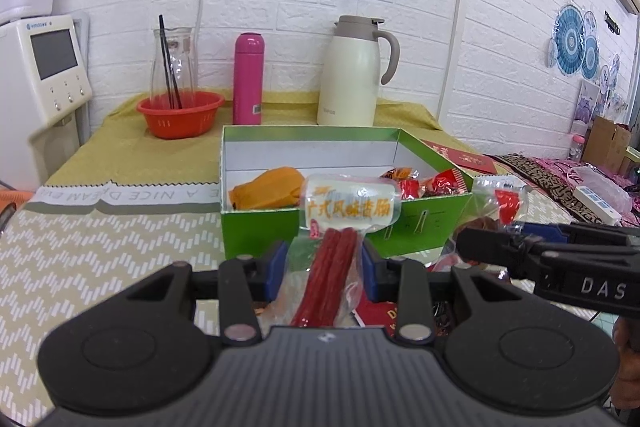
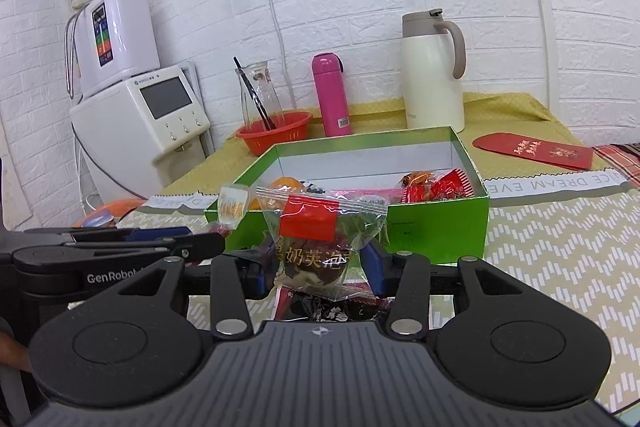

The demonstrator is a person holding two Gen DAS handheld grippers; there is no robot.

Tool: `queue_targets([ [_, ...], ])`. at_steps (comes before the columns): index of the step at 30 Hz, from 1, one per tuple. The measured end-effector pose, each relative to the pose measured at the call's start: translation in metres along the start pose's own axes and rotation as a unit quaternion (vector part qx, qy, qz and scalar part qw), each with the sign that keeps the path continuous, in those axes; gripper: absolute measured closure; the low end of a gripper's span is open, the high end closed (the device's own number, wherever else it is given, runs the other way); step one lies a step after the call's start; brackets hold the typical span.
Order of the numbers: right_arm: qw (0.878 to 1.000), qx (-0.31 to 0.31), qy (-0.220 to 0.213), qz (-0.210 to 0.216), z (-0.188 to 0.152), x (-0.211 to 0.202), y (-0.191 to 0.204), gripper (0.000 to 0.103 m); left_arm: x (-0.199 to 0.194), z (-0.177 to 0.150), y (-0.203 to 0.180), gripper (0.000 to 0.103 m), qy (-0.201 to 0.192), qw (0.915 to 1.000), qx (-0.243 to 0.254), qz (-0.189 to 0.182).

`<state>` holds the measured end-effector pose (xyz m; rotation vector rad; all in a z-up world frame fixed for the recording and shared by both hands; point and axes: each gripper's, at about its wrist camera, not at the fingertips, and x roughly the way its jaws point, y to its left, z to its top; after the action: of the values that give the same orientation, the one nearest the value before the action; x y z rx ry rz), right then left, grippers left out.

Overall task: Organize snacks
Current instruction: 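Carry both snacks over the green box and open both tools inside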

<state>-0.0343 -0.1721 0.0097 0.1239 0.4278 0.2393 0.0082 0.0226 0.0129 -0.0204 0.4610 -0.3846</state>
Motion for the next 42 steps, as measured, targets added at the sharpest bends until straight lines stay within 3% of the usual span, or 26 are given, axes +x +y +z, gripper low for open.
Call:
queue_targets([
  [7, 1.0, 0.007, 0.014, -0.014, 0.003, 0.006, -0.006, 0.026, 0.007, 0.005, 0.002, 0.068, -0.001, 1.0, -0.006, 0.006],
  [18, 0.999, -0.001, -0.033, -0.016, 0.015, -0.004, -0.008, 0.027, 0.015, 0.02, -0.001, 0.067, -0.012, 0.9999, -0.003, 0.008],
  [31, 0.998, -0.003, -0.055, -0.04, 0.032, -0.001, -0.025, 0.027, 0.023, 0.028, 0.002, 0.067, -0.018, 0.9997, -0.013, 0.007],
  [42, 0.997, 0.002, -0.062, -0.034, 0.037, 0.02, -0.03, 0.027, 0.047, 0.047, -0.003, 0.066, -0.028, 0.9995, 0.002, 0.016],
])
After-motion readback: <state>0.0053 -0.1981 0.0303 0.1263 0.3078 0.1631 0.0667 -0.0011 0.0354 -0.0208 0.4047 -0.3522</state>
